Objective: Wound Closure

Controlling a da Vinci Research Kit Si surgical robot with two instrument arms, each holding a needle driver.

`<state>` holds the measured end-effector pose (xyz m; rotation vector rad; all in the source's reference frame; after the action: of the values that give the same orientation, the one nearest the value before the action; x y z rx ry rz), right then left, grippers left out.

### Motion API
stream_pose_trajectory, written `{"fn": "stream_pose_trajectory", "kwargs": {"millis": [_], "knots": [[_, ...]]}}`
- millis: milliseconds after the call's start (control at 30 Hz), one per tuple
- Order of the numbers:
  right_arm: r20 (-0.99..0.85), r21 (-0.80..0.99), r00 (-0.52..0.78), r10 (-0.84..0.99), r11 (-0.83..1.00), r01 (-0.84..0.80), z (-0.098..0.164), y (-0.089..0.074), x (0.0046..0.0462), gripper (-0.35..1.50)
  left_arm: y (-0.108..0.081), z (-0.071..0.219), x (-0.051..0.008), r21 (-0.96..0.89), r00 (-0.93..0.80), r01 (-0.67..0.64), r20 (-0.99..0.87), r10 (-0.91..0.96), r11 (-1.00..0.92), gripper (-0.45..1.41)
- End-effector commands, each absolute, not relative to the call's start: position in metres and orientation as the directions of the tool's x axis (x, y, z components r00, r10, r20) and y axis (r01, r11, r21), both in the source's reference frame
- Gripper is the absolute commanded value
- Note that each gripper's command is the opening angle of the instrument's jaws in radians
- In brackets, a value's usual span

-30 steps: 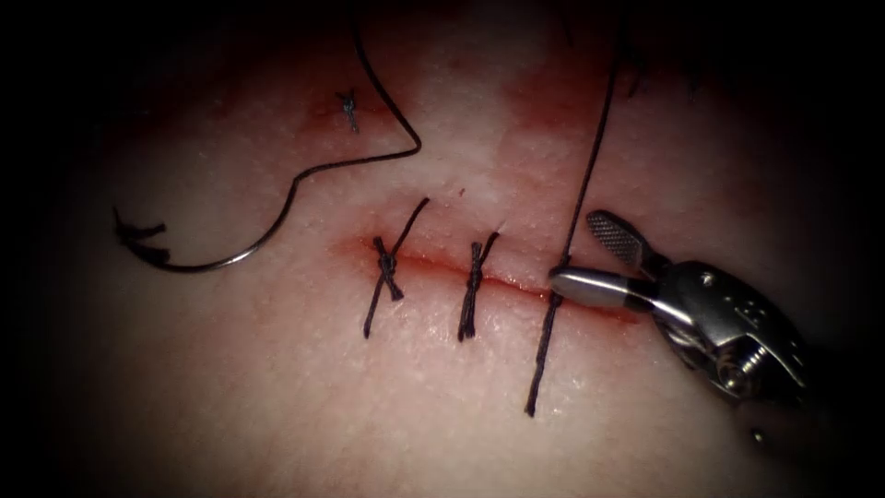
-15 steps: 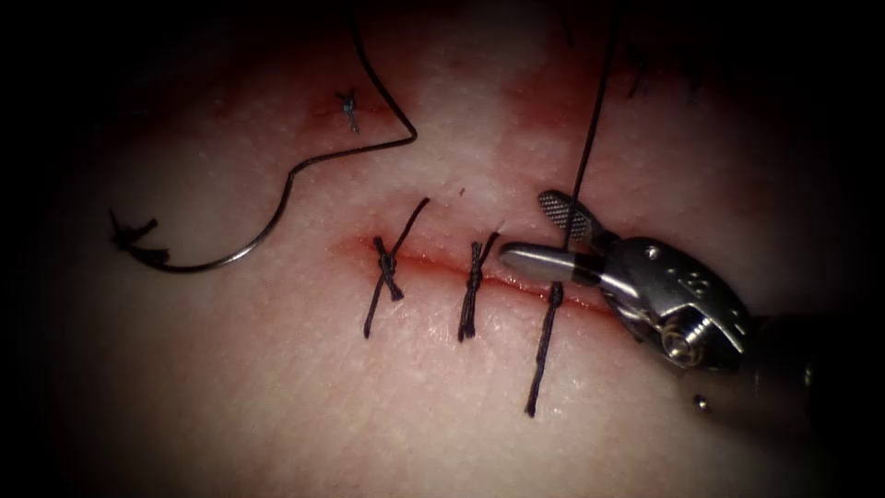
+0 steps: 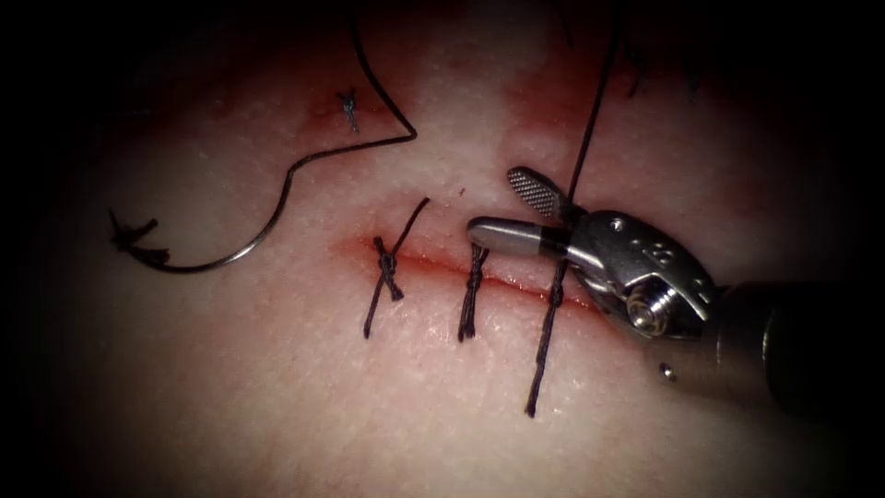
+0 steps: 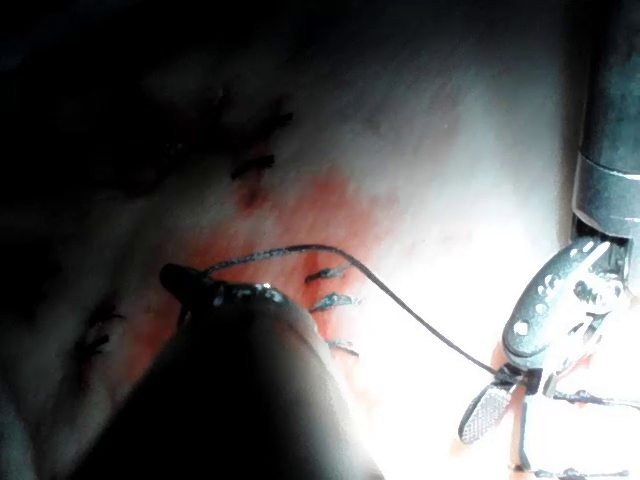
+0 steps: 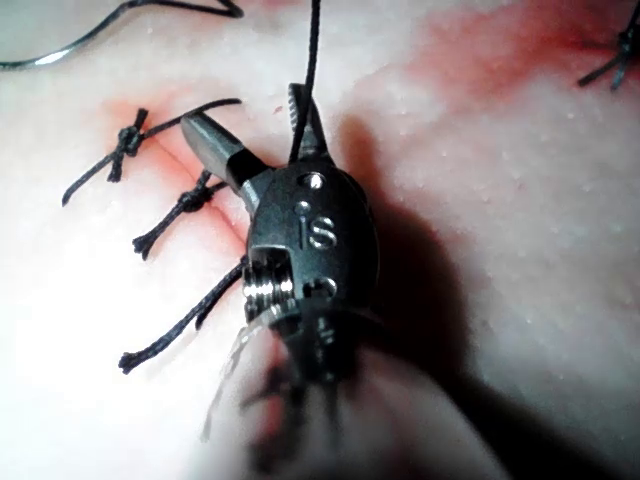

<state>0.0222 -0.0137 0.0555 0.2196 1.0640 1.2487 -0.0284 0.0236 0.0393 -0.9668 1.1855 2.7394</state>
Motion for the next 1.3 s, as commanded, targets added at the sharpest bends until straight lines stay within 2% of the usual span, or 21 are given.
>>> {"fn": "stream_pose_trajectory", "kwargs": {"millis": [33, 333, 367, 400, 433, 533, 733, 767, 800, 833, 867, 1000, 1067, 1133, 1167, 1200, 1233, 1267, 1300], "knots": [[-0.532, 0.659, -0.065, 0.844, 0.365, -0.657, 0.056, -0.014, 0.023, 1.13, 0.024, 0.04, -0.029, 0.661, -0.806, -0.239, -0.544, -0.234, -0.711, -0.45], [-0.532, 0.658, -0.059, 0.845, 0.369, -0.657, 0.057, -0.014, 0.0229, 1.06, 0.023, 0.039, -0.0294, 0.665, -0.805, -0.237, -0.543, -0.24, -0.709, -0.45], [-0.535, 0.646, -0.064, 0.842, 0.359, -0.674, 0.057, -0.014, 0.0229, 0.21, 0.023, 0.038, -0.0295, 0.665, -0.803, -0.237, -0.544, -0.242, -0.708, -0.45], [-0.535, 0.646, -0.064, 0.842, 0.359, -0.674, 0.057, -0.014, 0.0229, 0.21, 0.023, 0.038, -0.0295, 0.665, -0.803, -0.237, -0.544, -0.242, -0.708, -0.45], [-0.537, 0.597, -0.073, 0.84, 0.317, -0.737, 0.056, -0.014, 0.0228, -0.35, 0.023, 0.038, -0.0296, 0.666, -0.802, -0.238, -0.546, -0.244, -0.707, -0.45], [-0.531, 0.607, -0.139, 0.836, 0.26, -0.751, 0.056, -0.014, 0.0229, -0.35, 0.023, 0.038, -0.0299, 0.671, -0.801, -0.232, -0.542, -0.252, -0.704, -0.45], [-0.559, 0.651, -0.196, 0.806, 0.281, -0.705, 0.054, -0.013, 0.0217, -0.35, 0.022, 0.038, -0.0301, 0.675, -0.802, -0.229, -0.54, -0.257, -0.702, -0.45], [-0.568, 0.65, -0.192, 0.8, 0.293, -0.701, 0.054, -0.013, 0.0212, -0.23, 0.023, 0.038, -0.0301, 0.678, -0.803, -0.225, -0.536, -0.261, -0.7, -0.45], [-0.568, 0.65, -0.192, 0.8, 0.293, -0.701, 0.054, -0.013, 0.0212, -0.23, 0.023, 0.038, -0.0301, 0.678, -0.803, -0.225, -0.536, -0.261, -0.7, -0.45], [-0.58, 0.647, -0.173, 0.796, 0.321, -0.692, 0.053, -0.014, 0.0196, 0.69, 0.023, 0.038, -0.0304, 0.679, -0.805, -0.226, -0.534, -0.259, -0.699, -0.45], [-0.587, 0.646, -0.166, 0.792, 0.335, -0.686, 0.053, -0.014, 0.0188, 0.86, 0.023, 0.039, -0.0307, 0.68, -0.804, -0.227, -0.534, -0.26, -0.697, -0.45], [-0.589, 0.651, -0.163, 0.792, 0.345, -0.677, 0.051, -0.015, 0.0155, 0.98, 0.023, 0.04, -0.0322, 0.69, -0.804, -0.225, -0.53, -0.268, -0.688, -0.45], [-0.592, 0.638, -0.168, 0.788, 0.331, -0.696, 0.051, -0.016, 0.0137, 1.18, 0.023, 0.041, -0.0335, 0.69, -0.803, -0.21, -0.526, -0.281, -0.693, -0.45], [-0.587, 0.639, -0.156, 0.794, 0.337, -0.691, 0.05, -0.017, 0.0126, 1.18, 0.022, 0.042, -0.0354, 0.69, -0.8, -0.178, -0.517, -0.305, -0.702, -0.45], [-0.577, 0.646, -0.133, 0.806, 0.351, -0.678, 0.049, -0.018, 0.0118, 1.08, 0.021, 0.044, -0.0374, 0.679, -0.792, -0.163, -0.523, -0.315, -0.716, -0.45], [-0.577, 0.646, -0.133, 0.806, 0.351, -0.678, 0.049, -0.018, 0.0118, 1.08, 0.021, 0.044, -0.0374, 0.679, -0.792, -0.163, -0.523, -0.315, -0.716, -0.45], [-0.56, 0.645, -0.098, 0.823, 0.359, -0.675, 0.049, -0.019, 0.0115, 0.91, 0.021, 0.046, -0.0391, 0.663, -0.785, -0.146, -0.53, -0.321, -0.735, -0.45], [-0.56, 0.645, -0.098, 0.823, 0.359, -0.675, 0.049, -0.019, 0.0115, 0.91, 0.021, 0.046, -0.0391, 0.663, -0.785, -0.146, -0.53, -0.321, -0.735, -0.45], [-0.555, 0.64, -0.076, 0.828, 0.367, -0.675, 0.048, -0.019, 0.0115, 0.73, 0.02, 0.047, -0.0401, 0.649, -0.78, -0.131, -0.534, -0.326, -0.749, -0.45]]}}
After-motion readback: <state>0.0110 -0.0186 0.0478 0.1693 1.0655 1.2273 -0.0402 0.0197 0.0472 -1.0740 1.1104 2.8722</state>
